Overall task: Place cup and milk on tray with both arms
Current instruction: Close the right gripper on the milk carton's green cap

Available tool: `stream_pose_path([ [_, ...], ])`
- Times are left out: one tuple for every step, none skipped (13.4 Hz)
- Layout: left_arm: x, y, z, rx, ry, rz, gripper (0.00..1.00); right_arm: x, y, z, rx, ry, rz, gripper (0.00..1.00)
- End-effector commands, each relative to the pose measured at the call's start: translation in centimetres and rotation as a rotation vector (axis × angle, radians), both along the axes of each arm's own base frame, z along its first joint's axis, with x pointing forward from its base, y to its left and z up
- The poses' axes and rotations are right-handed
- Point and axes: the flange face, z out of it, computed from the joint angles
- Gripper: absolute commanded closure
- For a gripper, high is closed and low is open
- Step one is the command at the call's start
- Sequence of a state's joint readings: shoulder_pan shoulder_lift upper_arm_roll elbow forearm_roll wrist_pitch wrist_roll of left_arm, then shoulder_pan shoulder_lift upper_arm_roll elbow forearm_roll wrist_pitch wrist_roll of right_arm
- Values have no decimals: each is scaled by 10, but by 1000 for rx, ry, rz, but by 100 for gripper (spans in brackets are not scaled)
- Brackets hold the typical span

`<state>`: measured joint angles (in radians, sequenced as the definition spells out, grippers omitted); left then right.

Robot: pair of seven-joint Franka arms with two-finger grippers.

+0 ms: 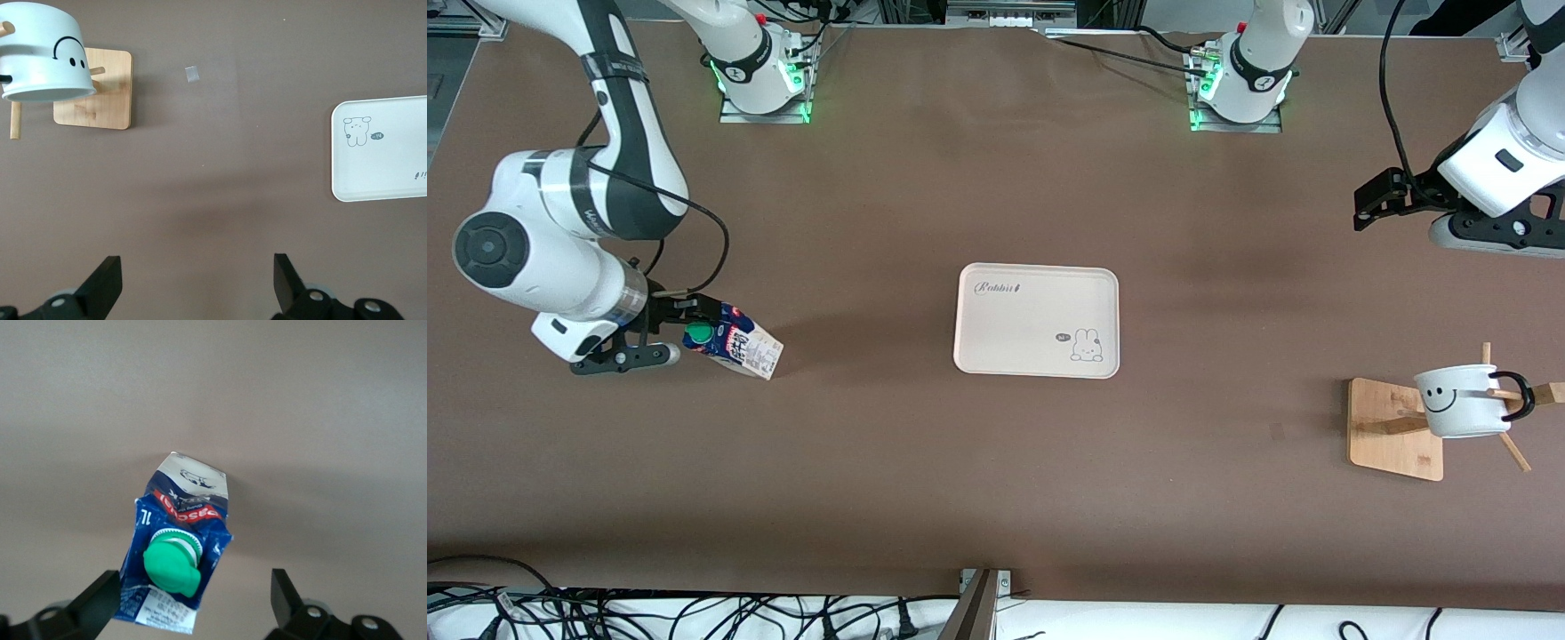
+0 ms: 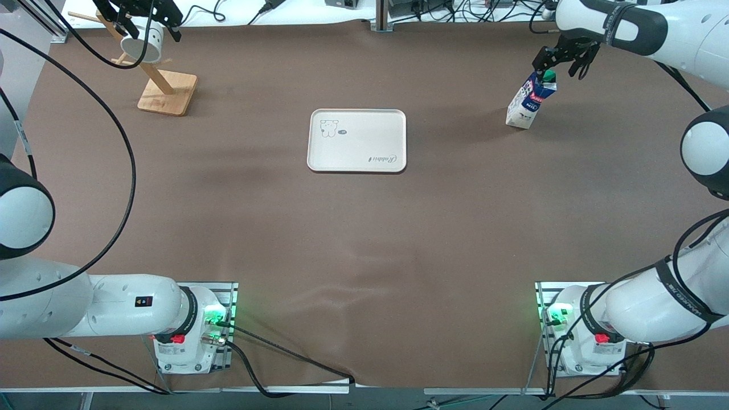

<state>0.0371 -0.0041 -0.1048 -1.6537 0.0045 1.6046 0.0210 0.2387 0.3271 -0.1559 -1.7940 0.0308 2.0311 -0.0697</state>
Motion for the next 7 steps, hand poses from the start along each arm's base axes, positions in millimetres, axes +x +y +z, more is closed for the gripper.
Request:
stream_pose_path([
  [2,-2,6,11,5,-9,0,-6,5,-12,0,-12,-21,0],
  [2,-2,6,11,5,-9,0,-5,5,-16,0,-11,-22,2],
  [2,-3,6,11,5,-12,0,-5,5,-18,-1,-8,-22,2],
  [2,-3,6,11,5,-12,0,-5,6,-16,4,-8,-24,2],
  [2,-3,6,11,6,-12,0,-6,5,-12,11,-4,-27,2],
  [2,-3,7,11,5,-12,0,-8,3,-5,12,4,-24,1],
  [2,-2,6,13,6,-12,0,-10,-1,1,13,25,-29,1],
])
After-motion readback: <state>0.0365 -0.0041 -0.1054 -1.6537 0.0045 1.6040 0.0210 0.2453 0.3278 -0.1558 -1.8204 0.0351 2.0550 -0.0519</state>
